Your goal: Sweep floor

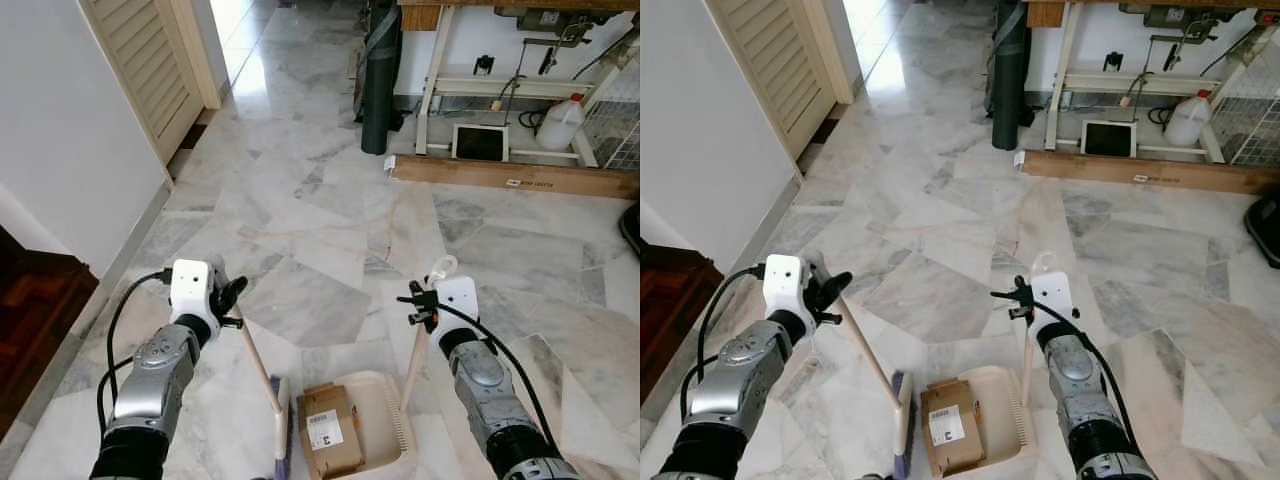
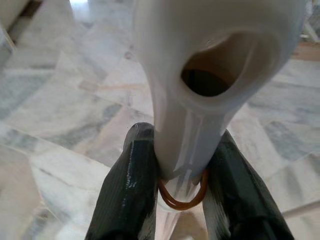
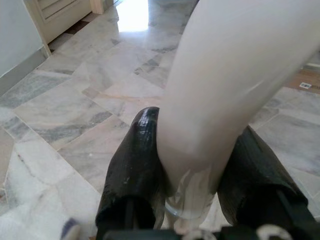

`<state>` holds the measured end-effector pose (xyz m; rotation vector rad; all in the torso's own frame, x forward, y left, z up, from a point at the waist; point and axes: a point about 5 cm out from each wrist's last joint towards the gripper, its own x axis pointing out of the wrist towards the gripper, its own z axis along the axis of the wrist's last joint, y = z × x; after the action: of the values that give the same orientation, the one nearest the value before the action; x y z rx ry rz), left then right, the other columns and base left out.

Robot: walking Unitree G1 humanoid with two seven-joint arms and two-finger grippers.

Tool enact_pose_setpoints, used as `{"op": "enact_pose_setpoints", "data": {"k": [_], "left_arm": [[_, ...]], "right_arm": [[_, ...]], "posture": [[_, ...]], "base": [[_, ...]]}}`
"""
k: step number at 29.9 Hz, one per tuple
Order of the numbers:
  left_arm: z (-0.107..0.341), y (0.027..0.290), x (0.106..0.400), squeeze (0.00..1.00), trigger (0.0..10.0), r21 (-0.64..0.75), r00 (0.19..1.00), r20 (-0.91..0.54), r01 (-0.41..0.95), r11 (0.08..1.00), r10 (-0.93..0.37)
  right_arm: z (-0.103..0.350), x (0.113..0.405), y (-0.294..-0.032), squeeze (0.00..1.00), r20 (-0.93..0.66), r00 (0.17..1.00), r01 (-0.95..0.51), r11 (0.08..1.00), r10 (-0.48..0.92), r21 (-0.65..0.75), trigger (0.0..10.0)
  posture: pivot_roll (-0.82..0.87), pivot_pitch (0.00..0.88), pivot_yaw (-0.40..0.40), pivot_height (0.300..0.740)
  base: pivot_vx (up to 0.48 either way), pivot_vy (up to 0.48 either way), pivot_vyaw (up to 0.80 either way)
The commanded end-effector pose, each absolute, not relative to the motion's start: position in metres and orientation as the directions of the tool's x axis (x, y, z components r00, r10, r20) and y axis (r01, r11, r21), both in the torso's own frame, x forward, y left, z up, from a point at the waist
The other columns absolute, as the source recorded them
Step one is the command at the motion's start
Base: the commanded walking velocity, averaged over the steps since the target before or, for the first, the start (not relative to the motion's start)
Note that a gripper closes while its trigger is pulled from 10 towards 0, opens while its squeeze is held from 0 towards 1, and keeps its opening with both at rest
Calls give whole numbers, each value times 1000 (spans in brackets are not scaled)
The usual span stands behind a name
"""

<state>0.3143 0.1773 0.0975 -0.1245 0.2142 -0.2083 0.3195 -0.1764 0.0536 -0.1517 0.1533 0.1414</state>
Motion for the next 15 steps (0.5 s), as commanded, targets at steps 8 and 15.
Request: {"op": "enact_pose_setpoints", "data": {"k": [8, 15], "left_arm": [[100, 174, 316, 0, 10000, -354, 942, -205, 182, 917, -266], [111, 173, 320, 0, 10000, -391, 951, -159, 184, 902, -264]], "right_arm": [[49, 318, -173, 0, -190, 972, -163, 979, 139, -120, 10000], [50, 320, -171, 0, -188, 972, -162, 980, 138, -118, 10000]], "posture": [[93, 103, 71, 740], [99, 97, 70, 740]], "base": [[0, 0, 0], [0, 0, 0]]}}
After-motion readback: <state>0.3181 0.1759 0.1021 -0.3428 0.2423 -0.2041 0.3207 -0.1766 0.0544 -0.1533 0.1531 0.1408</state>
